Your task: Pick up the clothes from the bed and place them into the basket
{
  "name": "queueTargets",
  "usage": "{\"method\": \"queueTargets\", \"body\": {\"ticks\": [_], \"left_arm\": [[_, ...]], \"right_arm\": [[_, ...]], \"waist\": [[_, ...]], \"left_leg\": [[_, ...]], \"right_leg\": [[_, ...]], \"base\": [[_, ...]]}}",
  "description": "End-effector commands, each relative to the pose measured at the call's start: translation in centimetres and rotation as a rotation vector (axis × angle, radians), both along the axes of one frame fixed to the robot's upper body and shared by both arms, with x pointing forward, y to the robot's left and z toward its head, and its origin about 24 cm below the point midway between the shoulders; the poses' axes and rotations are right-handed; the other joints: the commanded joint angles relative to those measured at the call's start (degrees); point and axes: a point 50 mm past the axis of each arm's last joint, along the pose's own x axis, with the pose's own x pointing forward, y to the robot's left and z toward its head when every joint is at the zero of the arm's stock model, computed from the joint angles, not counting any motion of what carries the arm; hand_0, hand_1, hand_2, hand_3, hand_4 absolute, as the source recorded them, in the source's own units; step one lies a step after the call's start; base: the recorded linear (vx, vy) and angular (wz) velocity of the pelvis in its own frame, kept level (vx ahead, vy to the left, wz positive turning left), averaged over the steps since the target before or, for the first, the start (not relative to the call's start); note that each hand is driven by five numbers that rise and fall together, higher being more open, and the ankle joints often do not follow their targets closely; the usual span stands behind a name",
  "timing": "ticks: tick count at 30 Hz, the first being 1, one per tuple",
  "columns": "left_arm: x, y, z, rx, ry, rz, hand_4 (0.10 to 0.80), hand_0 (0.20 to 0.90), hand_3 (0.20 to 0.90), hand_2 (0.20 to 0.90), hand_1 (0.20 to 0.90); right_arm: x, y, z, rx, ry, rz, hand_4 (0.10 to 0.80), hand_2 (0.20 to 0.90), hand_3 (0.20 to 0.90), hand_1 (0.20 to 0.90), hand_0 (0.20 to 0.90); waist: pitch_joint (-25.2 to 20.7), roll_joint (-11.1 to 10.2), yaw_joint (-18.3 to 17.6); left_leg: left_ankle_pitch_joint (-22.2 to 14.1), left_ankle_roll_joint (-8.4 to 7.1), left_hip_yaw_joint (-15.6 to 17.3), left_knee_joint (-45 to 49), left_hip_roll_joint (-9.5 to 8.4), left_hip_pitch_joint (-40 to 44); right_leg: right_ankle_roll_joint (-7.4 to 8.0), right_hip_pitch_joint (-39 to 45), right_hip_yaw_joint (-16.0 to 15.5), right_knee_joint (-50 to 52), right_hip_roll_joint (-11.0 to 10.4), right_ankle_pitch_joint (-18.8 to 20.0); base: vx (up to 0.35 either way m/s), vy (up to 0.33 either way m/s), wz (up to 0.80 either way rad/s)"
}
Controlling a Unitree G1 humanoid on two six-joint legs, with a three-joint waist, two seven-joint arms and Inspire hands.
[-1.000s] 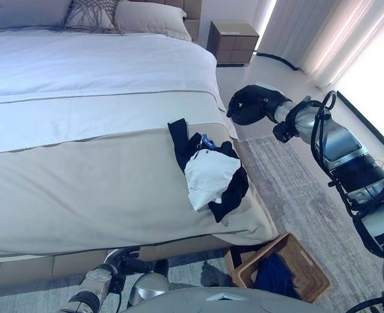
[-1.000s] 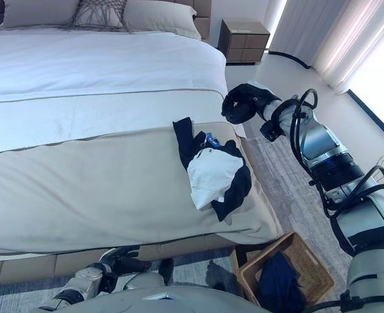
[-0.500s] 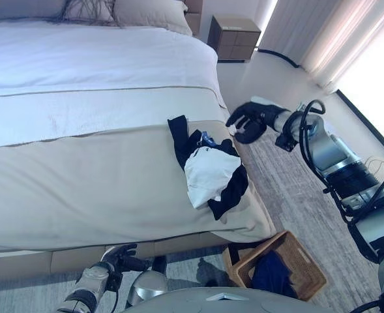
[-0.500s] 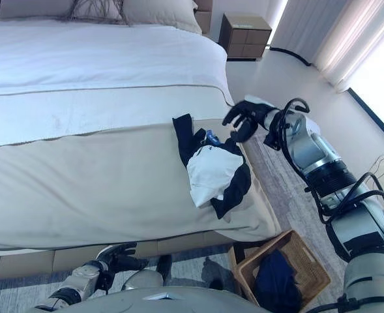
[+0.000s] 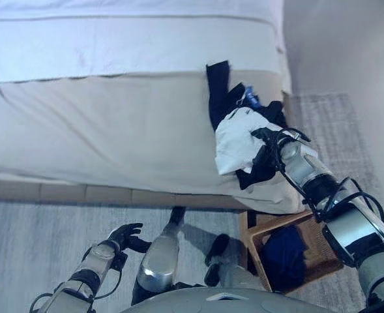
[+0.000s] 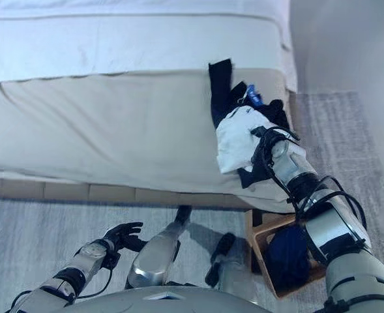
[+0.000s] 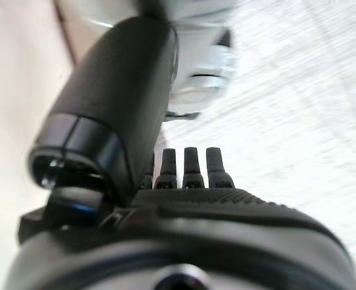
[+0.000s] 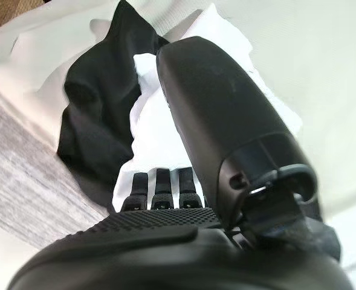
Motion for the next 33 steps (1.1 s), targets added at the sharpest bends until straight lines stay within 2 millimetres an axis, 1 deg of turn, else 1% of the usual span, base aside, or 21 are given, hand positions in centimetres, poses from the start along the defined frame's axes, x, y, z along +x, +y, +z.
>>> {"method": "queueTargets", "body": {"ticks": [1, 3, 4, 5, 7, 9, 10, 11, 12, 13, 15, 16, 18, 21, 22, 24, 27, 31, 33], "left_arm": [[0.8, -0.4, 0.6, -0.008, -0.057, -0.053, 0.8, 0.9, 0.9, 0.9, 0.9], [1.1, -0.8, 0.6, -0.022, -0.073, -0.057, 0.8, 0.9, 0.9, 0.9, 0.9], [1.3, -1.0, 0.7, -0.028, -0.08, -0.06, 0.8, 0.9, 0.9, 0.9, 0.9], [1.4, -1.3, 0.8, -0.037, -0.09, -0.063, 0.8, 0.9, 0.9, 0.9, 0.9], [1.7, -1.6, 0.9, -0.046, -0.101, -0.065, 0.8, 0.9, 0.9, 0.9, 0.9], [1.7, -1.7, 0.9, -0.046, -0.105, -0.064, 0.8, 0.9, 0.9, 0.9, 0.9], [1.6, -1.8, 0.8, -0.041, -0.103, -0.06, 0.8, 0.9, 0.9, 0.9, 0.9], [1.5, -1.7, 0.8, -0.039, -0.101, -0.056, 0.8, 0.9, 0.9, 0.9, 0.9], [1.2, -1.6, 0.7, -0.034, -0.094, -0.048, 0.8, 0.9, 0.9, 0.9, 0.9], [0.8, -1.4, 0.5, -0.029, -0.083, -0.037, 0.8, 0.9, 0.9, 0.9, 0.9], [0.0, -1.0, 0.2, -0.021, -0.061, -0.023, 0.8, 0.9, 0.9, 0.9, 0.9], [-0.6, -0.7, -0.2, -0.014, -0.041, -0.012, 0.8, 0.9, 0.9, 0.9, 0.9], [-1.6, -0.3, -0.6, -0.014, -0.013, 0.006, 0.8, 0.9, 0.9, 0.9, 0.9], [-2.9, 0.0, -1.1, -0.02, 0.021, 0.015, 0.8, 0.9, 0.9, 0.9, 0.9], [-3.3, 0.0, -1.3, -0.023, 0.033, 0.017, 0.8, 0.9, 0.9, 0.9, 0.9], [-4.0, -0.1, -1.6, -0.025, 0.057, 0.017, 0.8, 0.9, 0.9, 0.9, 0.9], [-4.9, -0.4, -2.1, -0.028, 0.096, 0.007, 0.8, 0.9, 0.9, 0.9, 0.9], [-5.9, -0.7, -2.6, -0.023, 0.134, 0.004, 0.8, 0.9, 0.9, 0.9, 0.9], [-6.3, -0.6, -2.8, -0.012, 0.159, -0.002, 0.8, 0.9, 0.9, 0.9, 0.9]], "right_arm": [[2.2, 0.2, 5.7, -0.031, -0.216, -0.036, 0.8, 0.9, 0.9, 0.9, 0.9], [2.3, 0.2, 5.4, -0.053, -0.213, -0.046, 0.8, 0.9, 0.9, 0.9, 0.9], [2.3, 0.1, 5.3, -0.064, -0.215, -0.053, 0.388, 0.547, 0.488, 0.547, 0.547], [2.3, 0.2, 5.2, -0.071, -0.229, -0.058, 0.1, 0.3, 0.2, 0.3, 0.3], [2.4, 0.5, 5.6, -0.049, -0.311, -0.069, 0.1, 0.3, 0.2, 0.3, 0.3], [2.4, 0.9, 6.9, -0.049, -0.423, -0.078, 0.1, 0.3, 0.2, 0.3, 0.3], [2.4, 1.3, 8.5, -0.029, -0.547, -0.069, 0.1, 0.3, 0.2, 0.3, 0.3], [2.4, 1.5, 9.2, -0.018, -0.593, -0.064, 0.1, 0.3, 0.2, 0.3, 0.3], [2.1, 1.8, 10.7, 0.0, -0.706, -0.058, 0.1, 0.3, 0.2, 0.3, 0.3], [1.6, 2.0, 12.3, 0.034, -0.816, -0.044, 0.1, 0.3, 0.2, 0.3, 0.3], [0.8, 2.4, 14.4, 0.08, -0.942, -0.021, 0.1, 0.3, 0.2, 0.3, 0.3], [-0.1, 2.5, 16.4, 0.131, -1.07, 0.009, 0.1, 0.3, 0.2, 0.3, 0.3], [-1.4, 2.6, 18.7, 0.189, -1.177, 0.049, 0.1, 0.3, 0.2, 0.3, 0.3], [-3.5, 2.5, 21.6, 0.264, -1.33, 0.127, 0.1, 0.3, 0.2, 0.3, 0.3], [-4.3, 2.4, 22.7, 0.275, -1.387, 0.154, 0.1, 0.3, 0.2, 0.3, 0.3], [-5.7, 2.2, 24.3, 0.287, -1.467, 0.189, 0.1, 0.3, 0.2, 0.3, 0.3], [-7.5, 2.0, 25.7, 0.272, -1.563, 0.225, 0.1, 0.3, 0.2, 0.3, 0.3], [-8.6, 1.8, 26.4, 0.23, -1.64, 0.233, 0.1, 0.3, 0.2, 0.3, 0.3], [-9.2, 1.6, 27.1, 0.177, -1.708, 0.215, 0.1, 0.3, 0.2, 0.3, 0.3]], "waist": [[0.2, 0.5, 0.7], [0.6, 0.9, 0.8], [0.7, 1.1, 0.9], [1.0, 1.3, 0.9], [1.2, 1.4, 0.8], [1.2, 1.4, 0.5], [1.1, 1.1, 0.1], [1.0, 0.9, 0.0], [0.7, 0.5, -0.4], [0.3, 0.1, -1.0], [-0.5, -0.5, -1.7], [-1.5, -1.2, -2.5], [-2.7, -1.6, -3.3], [-5.4, -2.1, -4.7], [-6.1, -2.1, -5.0], [-7.9, -2.1, -5.6], [-10.4, -2.2, -6.1], [-12.3, -2.4, -6.3], [-13.4, -2.6, -6.4]], "left_leg": [[-8.4, 2.97, 1.2, 3.0, -1.66, -0.1], [-8.0, 2.86, 1.1, 2.5, -1.6, -0.4], [-7.8, 2.83, 1.1, 2.4, -1.62, -0.6], [-7.7, 2.78, 1.2, 2.1, -1.55, -0.6], [-7.5, 2.63, 1.7, 1.6, -1.22, -0.5], [-7.5, 2.58, 1.9, 1.4, -1.05, -0.3], [-7.7, 2.65, 2.1, 1.4, -0.93, 0.0], [-7.8, 2.69, 2.3, 1.3, -0.84, 0.2], [-8.0, 2.78, 2.6, 1.3, -0.68, 0.5], [-8.3, 2.89, 3.0, 1.2, -0.47, 1.2], [-8.8, 3.1, 3.6, 1.1, -0.29, 2.2], [-9.2, 3.35, 4.2, 1.2, -0.22, 3.1], [-10.1, 3.53, 5.0, 1.4, -0.03, 4.8], [-11.0, 3.73, 6.0, 1.7, 0.06, 6.8], [-11.5, 3.7, 6.4, 1.6, 0.14, 7.8], [-11.8, 3.76, 6.7, 1.6, 0.04, 8.8], [-12.4, 3.77, 7.0, 1.4, -0.07, 10.4], [-12.8, 3.73, 7.4, 1.1, -0.11, 11.6], [-13.0, 3.69, 7.7, 0.7, -0.03, 12.2]], "right_leg": [[-1.14, -5.7, 2.1, 8.8, -1.6, -2.4], [-1.15, -6.2, 1.9, 8.5, -1.6, -2.2], [-1.17, -6.3, 1.9, 8.4, -1.5, -2.1], [-1.17, -6.4, 1.8, 8.2, -1.5, -2.0], [-1.13, -6.3, 1.5, 7.7, -1.5, -1.8], [-1.11, -6.2, 1.4, 7.7, -1.4, -1.7], [-1.07, -6.2, 1.6, 7.7, -1.3, -1.7], [-1.08, -6.1, 1.7, 7.7, -1.2, -1.7], [-1.1, -6.0, 1.9, 7.7, -1.1, -1.7], [-1.1, -5.7, 2.3, 7.7, -0.9, -1.8], [-1.11, -5.1, 3.0, 7.6, -0.7, -1.9], [-1.08, -4.6, 3.6, 7.5, -0.5, -1.9], [-1.14, -3.5, 4.6, 7.6, -0.3, -2.3], [-1.07, -2.0, 5.7, 7.5, -0.3, -2.6], [-1.05, -1.3, 6.2, 7.6, -0.1, -3.0], [-0.92, -0.5, 6.6, 7.3, -0.1, -3.0], [-0.69, 0.9, 7.3, 6.8, -0.1, -3.1], [-0.53, 2.2, 7.8, 6.0, 0.0, -3.1], [-0.44, 2.8, 8.1, 5.4, 0.2, -3.1]], "base": [[-0.038, 0.021, 0.1], [-0.016, 0.031, 0.04], [-0.001, 0.033, 0.0], [0.0, 0.0, 0.0], [0.0, 0.0, 0.0], [0.0, 0.0, 0.0], [0.0, 0.0, 0.0], [0.0, 0.0, 0.0], [0.025, -0.01, -0.03], [0.046, -0.011, -0.05], [0.072, -0.007, -0.08], [0.099, -0.001, -0.1], [0.128, 0.017, -0.18], [0.122, 0.034, -0.25], [0.102, 0.036, -0.2], [0.104, 0.033, -0.16], [0.1, 0.021, -0.14], [0.054, 0.004, -0.13], [-0.009, -0.011, -0.08]]}}
